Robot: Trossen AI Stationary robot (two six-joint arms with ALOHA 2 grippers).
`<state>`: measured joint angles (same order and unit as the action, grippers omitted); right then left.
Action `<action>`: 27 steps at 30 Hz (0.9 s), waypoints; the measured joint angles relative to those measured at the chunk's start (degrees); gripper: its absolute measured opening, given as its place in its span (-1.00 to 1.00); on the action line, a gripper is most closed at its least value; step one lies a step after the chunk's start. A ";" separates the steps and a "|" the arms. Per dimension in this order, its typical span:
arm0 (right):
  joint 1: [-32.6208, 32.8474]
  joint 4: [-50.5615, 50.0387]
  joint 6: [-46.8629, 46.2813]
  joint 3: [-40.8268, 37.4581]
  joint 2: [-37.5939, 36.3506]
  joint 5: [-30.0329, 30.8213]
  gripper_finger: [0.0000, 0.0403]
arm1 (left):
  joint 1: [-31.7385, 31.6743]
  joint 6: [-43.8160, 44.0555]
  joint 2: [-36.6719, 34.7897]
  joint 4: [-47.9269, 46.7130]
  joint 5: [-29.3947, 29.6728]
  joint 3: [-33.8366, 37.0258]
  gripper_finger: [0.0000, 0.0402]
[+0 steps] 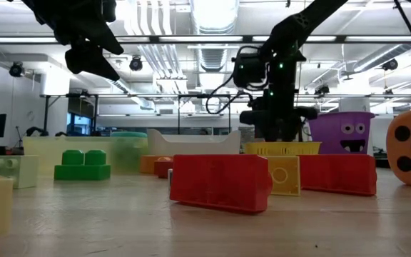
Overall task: Pick & Place Toys
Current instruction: Put the orange game piece into the yellow bin, then put the red game piece into the yellow bin
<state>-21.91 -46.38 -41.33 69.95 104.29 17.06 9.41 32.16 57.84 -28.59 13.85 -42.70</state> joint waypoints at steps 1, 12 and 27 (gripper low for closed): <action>0.16 0.00 0.00 0.00 -0.49 0.01 0.00 | 0.00 0.00 0.00 -0.01 0.02 0.00 0.76; 0.92 -1.85 0.34 0.01 -2.80 0.90 0.01 | 0.02 0.02 0.00 0.01 0.00 0.00 0.76; 2.59 -2.75 6.31 0.09 -8.93 1.20 0.01 | 0.02 0.72 0.00 -0.01 0.02 0.00 0.76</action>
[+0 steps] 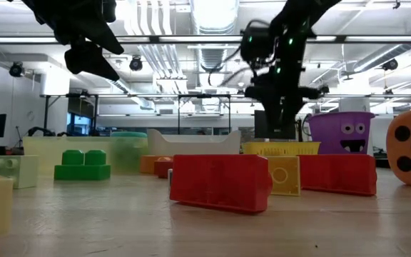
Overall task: Pick & Place Toys
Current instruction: Put the red game piece into the yellow bin
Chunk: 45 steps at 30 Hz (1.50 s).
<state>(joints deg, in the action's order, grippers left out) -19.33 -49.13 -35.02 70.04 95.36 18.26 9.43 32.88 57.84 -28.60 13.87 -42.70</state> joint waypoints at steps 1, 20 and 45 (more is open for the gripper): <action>0.85 -0.11 1.73 0.02 -1.10 -1.97 0.01 | 0.00 0.00 0.00 0.00 0.00 0.00 0.76; 38.25 -5.93 -21.86 -0.04 -4.68 -7.94 0.00 | -0.02 0.64 0.00 0.00 0.00 0.00 0.76; 45.48 -3.20 -24.61 8.79 13.00 -5.06 0.00 | -0.02 0.35 0.00 0.00 0.00 0.00 0.76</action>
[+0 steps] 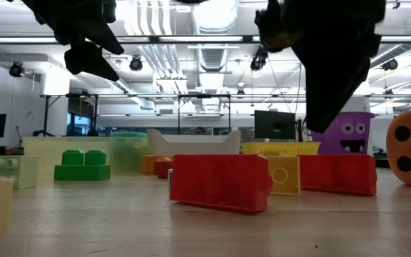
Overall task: Pick & Place Toys
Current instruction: Put the red game piece into the yellow bin
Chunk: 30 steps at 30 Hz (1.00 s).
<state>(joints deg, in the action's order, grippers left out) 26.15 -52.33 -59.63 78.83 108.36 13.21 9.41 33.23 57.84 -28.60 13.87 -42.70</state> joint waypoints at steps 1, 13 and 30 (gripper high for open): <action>0.00 -0.12 -0.16 -0.13 0.42 -0.73 0.00 | 0.00 -0.01 0.00 0.03 0.00 0.00 0.76; 0.88 0.71 0.06 -0.32 5.58 -4.35 0.00 | 0.02 -0.17 0.00 0.02 0.00 0.00 0.76; 0.68 3.79 2.15 -0.75 7.30 -5.85 -0.21 | 0.02 -0.17 0.00 0.04 0.00 0.00 0.76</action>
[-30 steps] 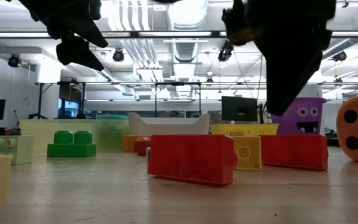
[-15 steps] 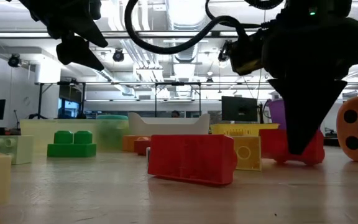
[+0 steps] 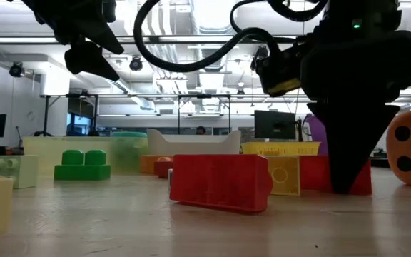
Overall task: Pick & Place Toys
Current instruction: Put the red game piece into the yellow bin
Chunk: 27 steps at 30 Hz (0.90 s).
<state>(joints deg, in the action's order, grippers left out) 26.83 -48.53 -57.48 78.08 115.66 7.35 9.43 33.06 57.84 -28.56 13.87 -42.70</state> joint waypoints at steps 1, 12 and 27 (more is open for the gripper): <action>0.00 -0.05 0.06 -0.02 0.01 0.05 -0.21 | 0.00 0.00 0.00 -0.01 -0.01 0.00 0.76; 0.00 -1.53 0.05 0.35 -2.21 1.11 -0.21 | 0.00 0.02 0.00 0.00 0.00 0.00 0.76; -5.49 -15.06 -1.84 0.44 -17.88 13.13 -0.21 | -0.01 0.02 0.00 -0.01 0.00 0.00 0.76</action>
<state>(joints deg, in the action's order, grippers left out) 21.34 -63.60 -59.33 78.52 97.78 20.48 9.42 33.08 57.84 -28.57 13.87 -42.70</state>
